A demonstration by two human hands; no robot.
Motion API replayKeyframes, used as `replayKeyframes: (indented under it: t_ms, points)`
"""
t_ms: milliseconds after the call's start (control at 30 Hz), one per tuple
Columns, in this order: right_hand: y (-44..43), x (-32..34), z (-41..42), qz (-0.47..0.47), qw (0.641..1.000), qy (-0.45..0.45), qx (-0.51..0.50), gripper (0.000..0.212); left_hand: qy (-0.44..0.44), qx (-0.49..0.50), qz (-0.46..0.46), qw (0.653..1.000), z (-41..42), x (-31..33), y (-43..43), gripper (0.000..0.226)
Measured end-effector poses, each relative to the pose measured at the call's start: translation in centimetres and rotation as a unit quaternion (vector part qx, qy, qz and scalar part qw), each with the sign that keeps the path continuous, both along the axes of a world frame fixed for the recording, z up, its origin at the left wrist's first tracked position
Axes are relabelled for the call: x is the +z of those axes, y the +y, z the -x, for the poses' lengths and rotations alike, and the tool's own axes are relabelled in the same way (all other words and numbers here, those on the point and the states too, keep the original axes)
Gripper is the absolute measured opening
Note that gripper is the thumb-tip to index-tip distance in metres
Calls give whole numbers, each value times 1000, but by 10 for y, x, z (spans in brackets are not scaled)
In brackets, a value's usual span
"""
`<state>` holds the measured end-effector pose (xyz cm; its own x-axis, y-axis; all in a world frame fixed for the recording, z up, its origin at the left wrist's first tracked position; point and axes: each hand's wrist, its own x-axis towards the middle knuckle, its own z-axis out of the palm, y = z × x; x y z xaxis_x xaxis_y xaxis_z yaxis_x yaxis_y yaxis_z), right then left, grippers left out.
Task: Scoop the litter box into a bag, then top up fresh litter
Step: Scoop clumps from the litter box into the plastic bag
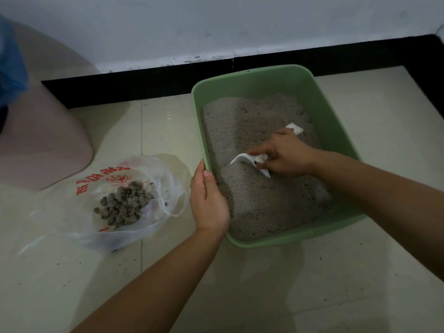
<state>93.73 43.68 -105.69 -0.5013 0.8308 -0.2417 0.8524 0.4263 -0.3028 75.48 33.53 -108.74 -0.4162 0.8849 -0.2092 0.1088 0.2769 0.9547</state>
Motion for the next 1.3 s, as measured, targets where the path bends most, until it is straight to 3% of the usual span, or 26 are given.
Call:
replayKeyframes:
  t_ms: [100, 300, 533, 700, 933, 1033, 1167, 1300]
  points:
    - [-13, -7, 3, -19, 999, 19, -39, 31, 3, 6, -7, 1000, -1, 1, 0, 39]
    - [-36, -18, 16, -35, 975, 12, -221, 31, -2, 7, -12, 1000, -2, 1, 0, 39]
    - [-32, -16, 34, -112, 960, -32, -256, 27, -1, 11, -18, 1000, -2, 0, 0, 38]
    - [-23, -5, 51, -239, 949, -142, -150, 38, 3, 9, -21, 1000, -3, 1, 0, 37]
    - [3, -10, 32, -276, 936, -192, -101, 53, -1, 8, -9, 1000, -2, 2, -1, 39]
    - [21, -11, 26, -256, 941, -208, -74, 67, -6, 6, -9, 1000, -2, 1, -1, 39]
    - [33, -14, 26, -219, 958, -181, -29, 62, 4, -3, -3, 1000, -1, -1, -1, 40]
    - [22, -18, 19, -142, 985, -100, -20, 57, 12, -8, 0, 1000, -1, 1, -1, 40]
